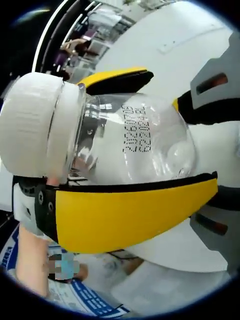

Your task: Arrange the tabletop items into an orderly group along one side of the table until the central work area is clear of visible clutter.

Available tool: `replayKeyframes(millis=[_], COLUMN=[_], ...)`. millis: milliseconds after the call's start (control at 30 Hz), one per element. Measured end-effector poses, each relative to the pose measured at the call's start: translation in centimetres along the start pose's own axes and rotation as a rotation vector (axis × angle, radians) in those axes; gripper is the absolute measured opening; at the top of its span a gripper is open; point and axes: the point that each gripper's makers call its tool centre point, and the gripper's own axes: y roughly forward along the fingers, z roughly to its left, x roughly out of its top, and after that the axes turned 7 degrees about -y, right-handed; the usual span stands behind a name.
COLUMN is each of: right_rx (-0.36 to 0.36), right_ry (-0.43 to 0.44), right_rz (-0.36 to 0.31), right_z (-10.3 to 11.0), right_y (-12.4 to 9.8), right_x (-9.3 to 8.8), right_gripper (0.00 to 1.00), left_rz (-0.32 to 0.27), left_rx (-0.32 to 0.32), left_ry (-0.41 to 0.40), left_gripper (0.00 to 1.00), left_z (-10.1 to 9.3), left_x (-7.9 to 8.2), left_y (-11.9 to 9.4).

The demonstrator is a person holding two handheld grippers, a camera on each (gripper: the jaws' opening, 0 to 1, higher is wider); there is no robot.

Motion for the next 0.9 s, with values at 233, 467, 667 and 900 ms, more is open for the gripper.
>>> replayKeyframes(millis=[233, 467, 667, 900], right_rx=[-0.009, -0.028, -0.032, -0.039], right_ry=[0.018, 0.026, 0.043, 0.043], right_rz=[0.037, 0.062, 0.081, 0.083], right_z=[-0.4, -0.6, -0.7, -0.9], right_y=[0.5, 0.9, 1.3, 1.3], right_x=[-1.2, -1.8, -2.3, -2.4], right_gripper=[0.41, 0.41, 0.41, 0.41], left_rz=[-0.015, -0.008, -0.009, -0.023], left_rx=[0.001, -0.002, -0.015, -0.019], left_ry=[-0.015, 0.003, -0.005, -0.001], left_gripper=[0.29, 0.29, 0.29, 0.29], left_z=[0.7, 1.0, 1.2, 1.3], left_x=[-0.8, -1.2, -1.6, -1.5], left_y=[0.5, 1.0, 1.2, 1.2])
